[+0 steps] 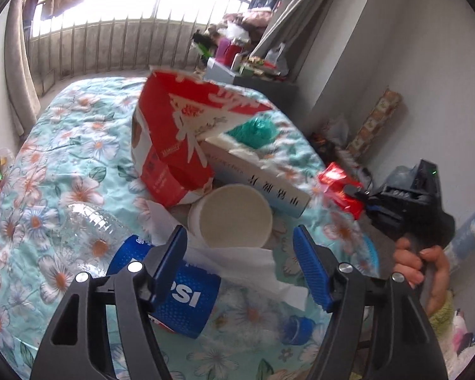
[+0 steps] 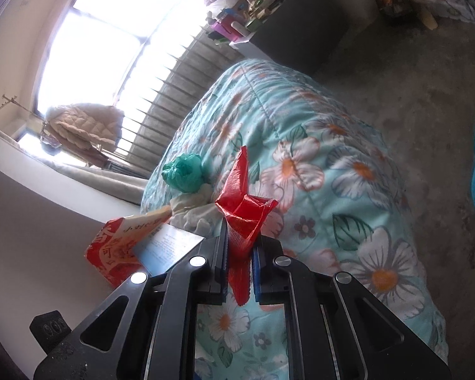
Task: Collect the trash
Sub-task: 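Lift the red plastic piece off the quilt with the right gripper, then grasp the white tissue sheet with the left gripper while the right gripper holds the red piece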
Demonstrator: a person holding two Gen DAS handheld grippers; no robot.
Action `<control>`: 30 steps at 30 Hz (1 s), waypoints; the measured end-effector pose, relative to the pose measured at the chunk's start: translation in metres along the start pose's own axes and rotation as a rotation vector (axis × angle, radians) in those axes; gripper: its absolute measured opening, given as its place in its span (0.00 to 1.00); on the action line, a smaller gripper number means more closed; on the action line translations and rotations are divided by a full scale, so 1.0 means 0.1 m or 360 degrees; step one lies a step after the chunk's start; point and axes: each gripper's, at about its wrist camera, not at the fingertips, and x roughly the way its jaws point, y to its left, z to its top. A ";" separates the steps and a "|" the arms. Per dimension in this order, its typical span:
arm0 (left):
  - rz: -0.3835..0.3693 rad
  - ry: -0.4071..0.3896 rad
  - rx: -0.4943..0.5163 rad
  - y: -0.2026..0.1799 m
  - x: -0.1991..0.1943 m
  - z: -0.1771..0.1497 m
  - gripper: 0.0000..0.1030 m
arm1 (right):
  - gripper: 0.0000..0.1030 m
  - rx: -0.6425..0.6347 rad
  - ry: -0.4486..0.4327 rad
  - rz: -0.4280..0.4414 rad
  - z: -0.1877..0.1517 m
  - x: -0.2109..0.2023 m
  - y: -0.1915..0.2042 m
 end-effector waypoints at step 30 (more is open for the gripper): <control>-0.0260 -0.0056 -0.0167 0.32 -0.42 -0.11 0.02 | 0.11 -0.0068 -0.0062 0.0037 -0.06 -0.31 0.07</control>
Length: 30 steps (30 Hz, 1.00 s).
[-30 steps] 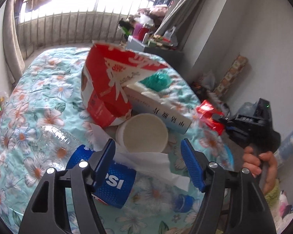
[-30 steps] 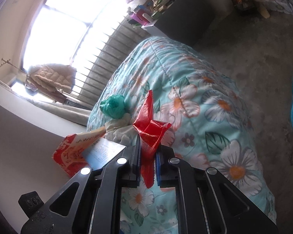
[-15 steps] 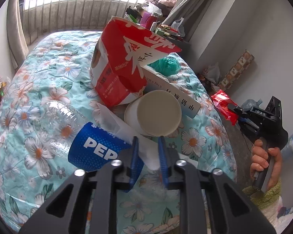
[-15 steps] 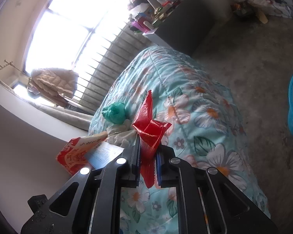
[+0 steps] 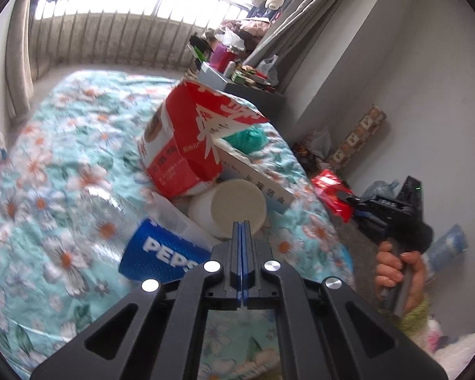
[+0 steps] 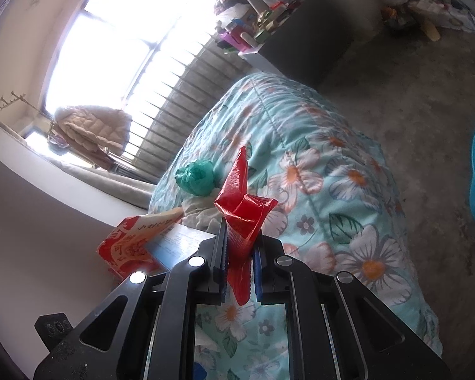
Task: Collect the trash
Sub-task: 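Grasp the white tissue sheet with the left gripper while the right gripper holds the red piece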
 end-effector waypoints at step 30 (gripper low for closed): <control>-0.0351 0.0263 -0.0608 0.41 0.31 -0.11 0.09 | 0.12 0.0049 0.0019 0.0003 -0.04 0.04 -0.06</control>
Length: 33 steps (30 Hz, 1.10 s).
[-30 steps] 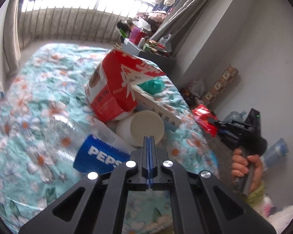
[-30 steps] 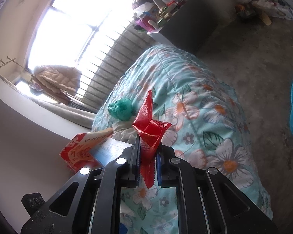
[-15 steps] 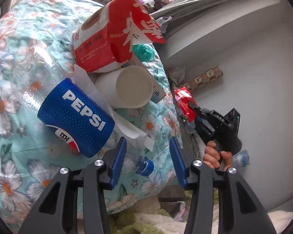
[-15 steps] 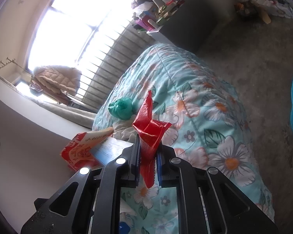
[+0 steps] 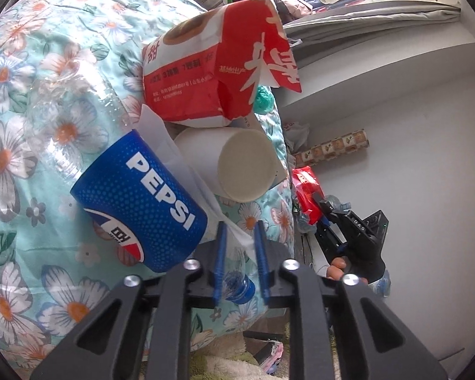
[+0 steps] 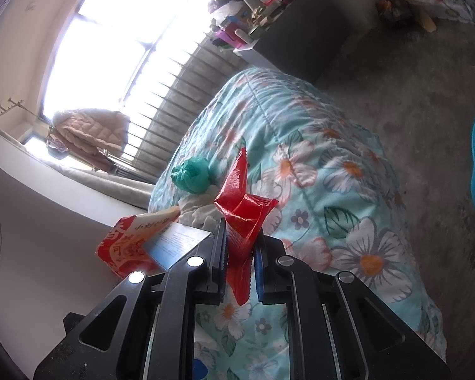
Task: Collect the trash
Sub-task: 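Grasp the white tissue sheet with the left gripper while the right gripper holds the red piece, then carry both items over the blue wastebasket and open both grippers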
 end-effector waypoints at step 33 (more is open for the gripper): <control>-0.0419 -0.0434 0.0635 -1.09 -0.65 0.32 0.00 | 0.12 -0.0056 -0.0066 0.0148 0.02 -0.20 0.15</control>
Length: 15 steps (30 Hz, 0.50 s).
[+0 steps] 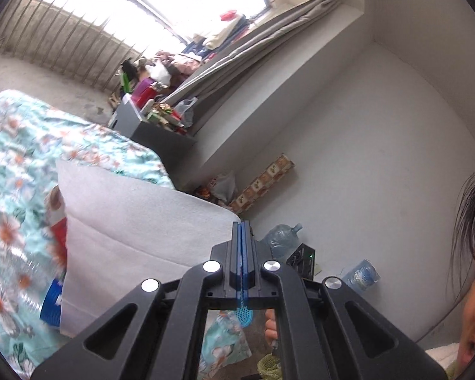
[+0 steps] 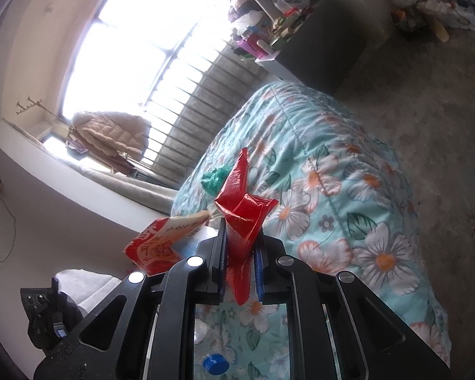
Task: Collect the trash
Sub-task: 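Carry both items over the blue wastebasket and open both grippers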
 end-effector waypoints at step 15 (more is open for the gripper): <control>-0.0230 0.0380 0.0231 -0.94 1.52 0.29 0.00 | 0.12 0.0074 -0.0276 -0.0064 0.22 -0.71 -0.45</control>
